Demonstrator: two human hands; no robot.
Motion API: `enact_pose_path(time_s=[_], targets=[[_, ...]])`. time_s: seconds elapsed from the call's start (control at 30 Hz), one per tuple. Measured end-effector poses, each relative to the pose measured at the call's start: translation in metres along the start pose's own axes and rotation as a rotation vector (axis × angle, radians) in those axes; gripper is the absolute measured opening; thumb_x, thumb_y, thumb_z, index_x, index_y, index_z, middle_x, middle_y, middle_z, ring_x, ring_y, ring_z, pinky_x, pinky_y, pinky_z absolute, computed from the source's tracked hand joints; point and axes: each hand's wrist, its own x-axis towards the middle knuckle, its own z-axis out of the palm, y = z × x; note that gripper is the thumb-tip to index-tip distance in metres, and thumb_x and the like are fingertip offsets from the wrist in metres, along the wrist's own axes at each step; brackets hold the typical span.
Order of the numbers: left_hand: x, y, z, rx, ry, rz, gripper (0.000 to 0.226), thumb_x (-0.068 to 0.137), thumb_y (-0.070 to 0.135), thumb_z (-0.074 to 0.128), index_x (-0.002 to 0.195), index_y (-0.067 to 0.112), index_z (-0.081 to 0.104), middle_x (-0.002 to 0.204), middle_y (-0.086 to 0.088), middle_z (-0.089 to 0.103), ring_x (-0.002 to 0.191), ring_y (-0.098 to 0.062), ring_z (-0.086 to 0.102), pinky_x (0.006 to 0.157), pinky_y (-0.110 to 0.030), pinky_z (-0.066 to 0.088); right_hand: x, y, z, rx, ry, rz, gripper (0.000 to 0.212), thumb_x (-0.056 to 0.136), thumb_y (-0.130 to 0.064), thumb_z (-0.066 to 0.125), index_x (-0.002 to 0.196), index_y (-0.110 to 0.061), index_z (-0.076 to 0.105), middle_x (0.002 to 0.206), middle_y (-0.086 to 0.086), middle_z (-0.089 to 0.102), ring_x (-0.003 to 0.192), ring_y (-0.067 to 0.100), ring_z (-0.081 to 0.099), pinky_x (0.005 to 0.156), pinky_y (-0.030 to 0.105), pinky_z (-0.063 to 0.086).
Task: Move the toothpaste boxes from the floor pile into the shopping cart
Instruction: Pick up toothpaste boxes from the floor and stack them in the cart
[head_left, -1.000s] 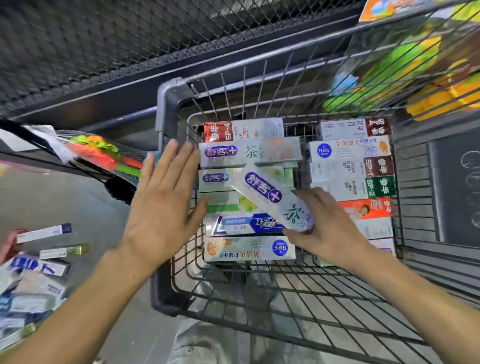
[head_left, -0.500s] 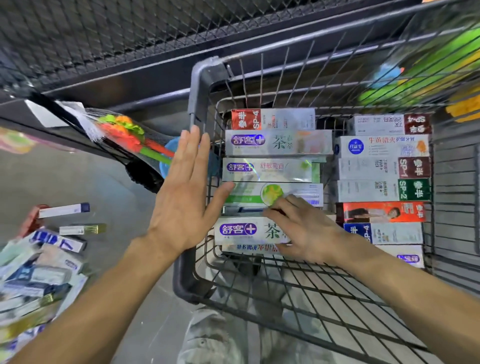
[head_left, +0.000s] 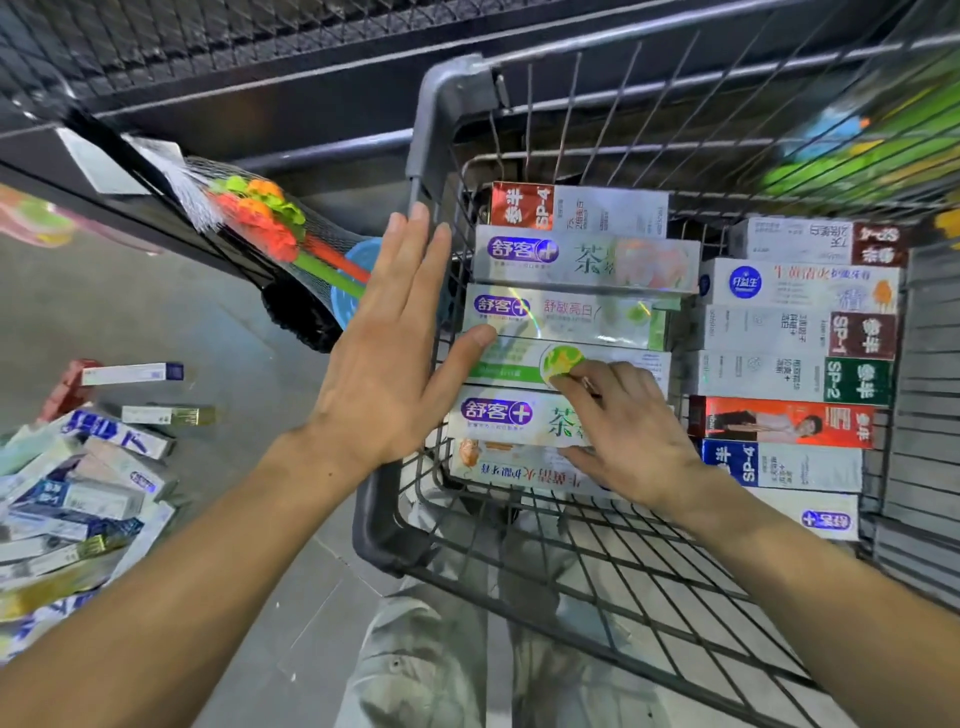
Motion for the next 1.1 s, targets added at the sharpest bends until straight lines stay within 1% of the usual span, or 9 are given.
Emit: enact_pose_path(time_s=[0.17, 0.37, 0.43, 0.57, 0.73, 0.83, 0.93, 1.03, 1.1], targets=[[0.0, 0.0, -0.004, -0.124, 0.002, -0.008, 0.075, 0.102, 0.054, 0.033, 0.159, 0.007, 0.018, 0.169, -0.008, 0.005, 0.155, -0.017, -0.004, 0.127, -0.038, 0.007, 0.013, -0.013, -0.027, 0.149, 0.106, 0.106, 0.059, 0.086, -0.05, 0.06, 0.128, -0.008, 0.06, 0.126, 0.015, 0.057, 0.116, 0.033, 0.05, 0.096, 0.048, 0.045], [-0.008, -0.003, -0.014, -0.248, 0.118, -0.118, 0.076, 0.101, 0.059, 0.03, 0.158, 0.01, 0.022, 0.166, -0.007, 0.019, 0.153, -0.017, 0.018, 0.123, -0.035, 0.02, 0.056, -0.034, -0.103, 0.231, 0.223, 0.181, 0.061, 0.093, -0.05, 0.049, 0.134, -0.005, 0.055, 0.137, 0.018, 0.053, 0.126, 0.037, 0.05, 0.103, 0.051, 0.042], [-0.018, -0.012, -0.017, -0.316, 0.15, -0.192, 0.079, 0.099, 0.062, 0.028, 0.157, 0.009, 0.025, 0.164, -0.009, 0.026, 0.151, -0.02, 0.025, 0.122, -0.036, 0.024, 0.067, -0.046, -0.125, 0.201, 0.239, 0.155, 0.062, 0.093, -0.05, 0.048, 0.135, -0.004, 0.054, 0.141, 0.019, 0.051, 0.128, 0.038, 0.048, 0.106, 0.049, 0.039], [-0.06, -0.069, -0.03, -0.336, 0.166, -0.3, 0.071, 0.099, 0.05, 0.039, 0.153, 0.005, 0.034, 0.155, -0.016, 0.041, 0.14, -0.032, 0.044, 0.113, -0.049, 0.038, 0.102, -0.094, -0.149, 0.101, 0.222, -0.001, 0.064, 0.092, -0.049, 0.049, 0.135, -0.002, 0.054, 0.141, 0.021, 0.051, 0.128, 0.04, 0.049, 0.107, 0.049, 0.037], [-0.16, -0.185, -0.069, -0.151, 0.187, -0.524, 0.074, 0.099, 0.058, 0.03, 0.154, 0.009, 0.033, 0.161, -0.011, 0.032, 0.145, -0.03, 0.035, 0.119, -0.04, 0.029, 0.167, -0.225, -0.122, 0.055, 0.166, -0.21, 0.064, 0.091, -0.049, 0.051, 0.131, 0.0, 0.058, 0.14, 0.022, 0.052, 0.127, 0.043, 0.05, 0.107, 0.054, 0.039], [-0.23, -0.26, -0.094, -0.08, 0.205, -0.68, 0.068, 0.103, 0.053, 0.037, 0.157, 0.012, 0.027, 0.164, -0.007, 0.025, 0.149, -0.026, 0.027, 0.12, -0.035, 0.019, 0.204, -0.324, -0.076, 0.042, 0.091, -0.325, 0.063, 0.09, -0.049, 0.053, 0.132, -0.002, 0.057, 0.142, 0.02, 0.052, 0.129, 0.041, 0.049, 0.11, 0.053, 0.037], [-0.302, -0.329, -0.119, -0.032, 0.23, -0.803, 0.068, 0.103, 0.053, 0.038, 0.156, 0.011, 0.03, 0.161, -0.011, 0.032, 0.146, -0.03, 0.033, 0.119, -0.04, 0.025, 0.243, -0.419, -0.029, 0.018, -0.006, -0.407, 0.064, 0.088, -0.05, 0.048, 0.13, -0.003, 0.059, 0.14, 0.02, 0.053, 0.128, 0.04, 0.051, 0.11, 0.051, 0.037], [-0.375, -0.395, -0.133, -0.007, 0.193, -0.879, 0.078, 0.097, 0.06, 0.024, 0.153, 0.008, 0.036, 0.157, -0.014, 0.039, 0.142, -0.032, 0.04, 0.117, -0.042, 0.03, 0.281, -0.501, 0.016, -0.033, -0.106, -0.443, 0.069, 0.09, -0.054, 0.042, 0.132, -0.002, 0.058, 0.141, 0.022, 0.053, 0.129, 0.04, 0.051, 0.109, 0.054, 0.041], [-0.418, -0.435, -0.138, -0.008, 0.156, -0.951, 0.08, 0.097, 0.06, 0.016, 0.156, 0.009, 0.032, 0.161, -0.013, 0.033, 0.146, -0.03, 0.034, 0.119, -0.041, 0.027, 0.307, -0.546, 0.045, -0.062, -0.161, -0.455, 0.073, 0.091, -0.058, 0.039, 0.137, -0.003, 0.053, 0.145, 0.021, 0.05, 0.132, 0.041, 0.048, 0.11, 0.054, 0.039]])
